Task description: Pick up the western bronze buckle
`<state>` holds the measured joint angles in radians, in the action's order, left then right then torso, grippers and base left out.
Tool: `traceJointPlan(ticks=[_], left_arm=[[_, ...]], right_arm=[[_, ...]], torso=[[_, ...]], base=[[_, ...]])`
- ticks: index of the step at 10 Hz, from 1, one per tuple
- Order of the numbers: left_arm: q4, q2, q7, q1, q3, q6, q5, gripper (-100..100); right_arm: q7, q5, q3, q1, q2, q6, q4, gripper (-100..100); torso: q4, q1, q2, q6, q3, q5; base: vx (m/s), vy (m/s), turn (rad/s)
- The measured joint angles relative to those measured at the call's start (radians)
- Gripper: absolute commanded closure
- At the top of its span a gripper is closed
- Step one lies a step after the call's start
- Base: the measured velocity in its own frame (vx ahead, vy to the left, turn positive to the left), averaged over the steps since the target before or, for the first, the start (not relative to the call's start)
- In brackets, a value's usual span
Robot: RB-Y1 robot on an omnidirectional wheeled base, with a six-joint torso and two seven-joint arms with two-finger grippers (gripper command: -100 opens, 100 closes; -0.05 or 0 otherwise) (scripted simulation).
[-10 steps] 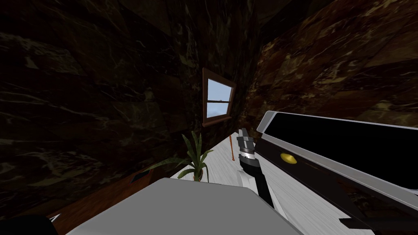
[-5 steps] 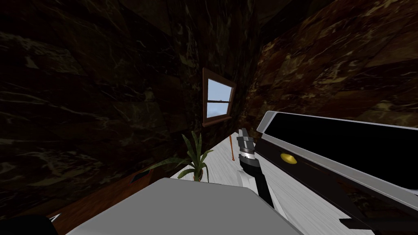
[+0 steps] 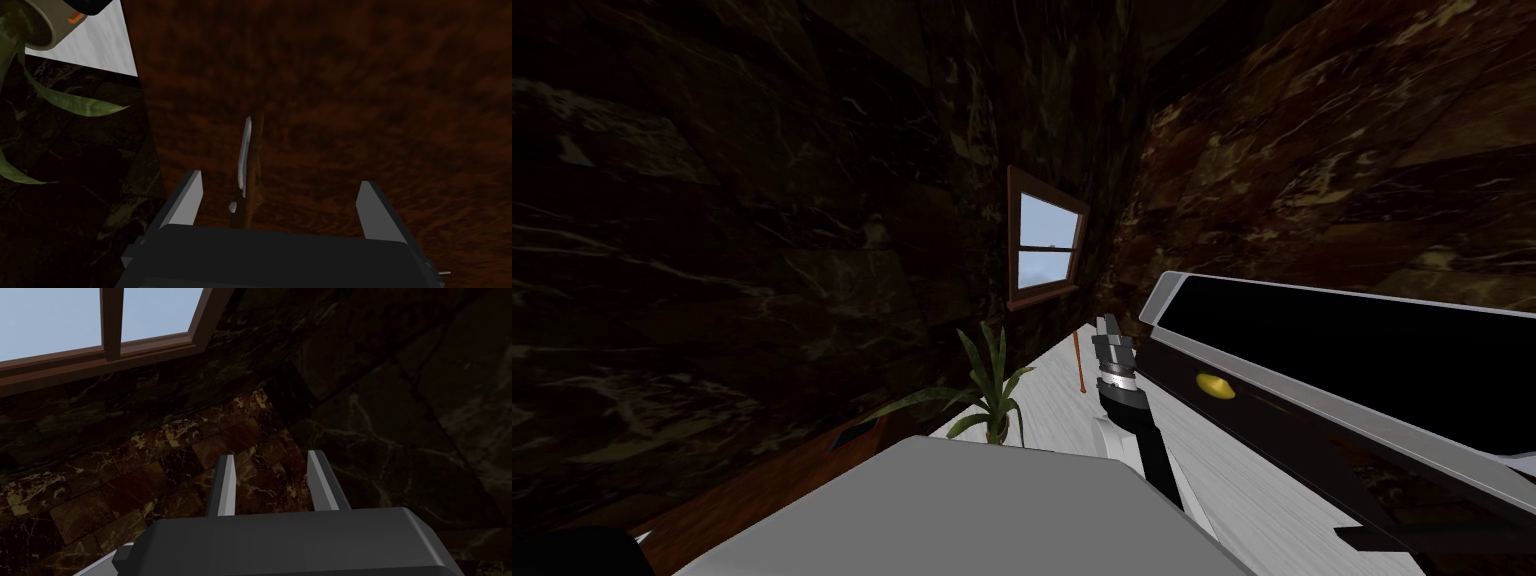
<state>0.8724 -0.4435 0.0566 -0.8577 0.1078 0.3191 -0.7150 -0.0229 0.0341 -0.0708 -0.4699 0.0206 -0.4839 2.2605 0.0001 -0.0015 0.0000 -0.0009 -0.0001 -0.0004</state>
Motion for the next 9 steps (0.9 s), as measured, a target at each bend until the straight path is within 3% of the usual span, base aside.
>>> traceJointPlan(ticks=[9], left_arm=[[0.000,0.000,0.001,0.000,0.000,0.000,0.000,-100]], right_arm=[[0.000,0.000,0.000,0.000,0.000,0.000,0.000,0]], torso=[[0.000,0.000,0.000,0.000,0.000,0.000]], base=[[0.001,-0.001,0.004]])
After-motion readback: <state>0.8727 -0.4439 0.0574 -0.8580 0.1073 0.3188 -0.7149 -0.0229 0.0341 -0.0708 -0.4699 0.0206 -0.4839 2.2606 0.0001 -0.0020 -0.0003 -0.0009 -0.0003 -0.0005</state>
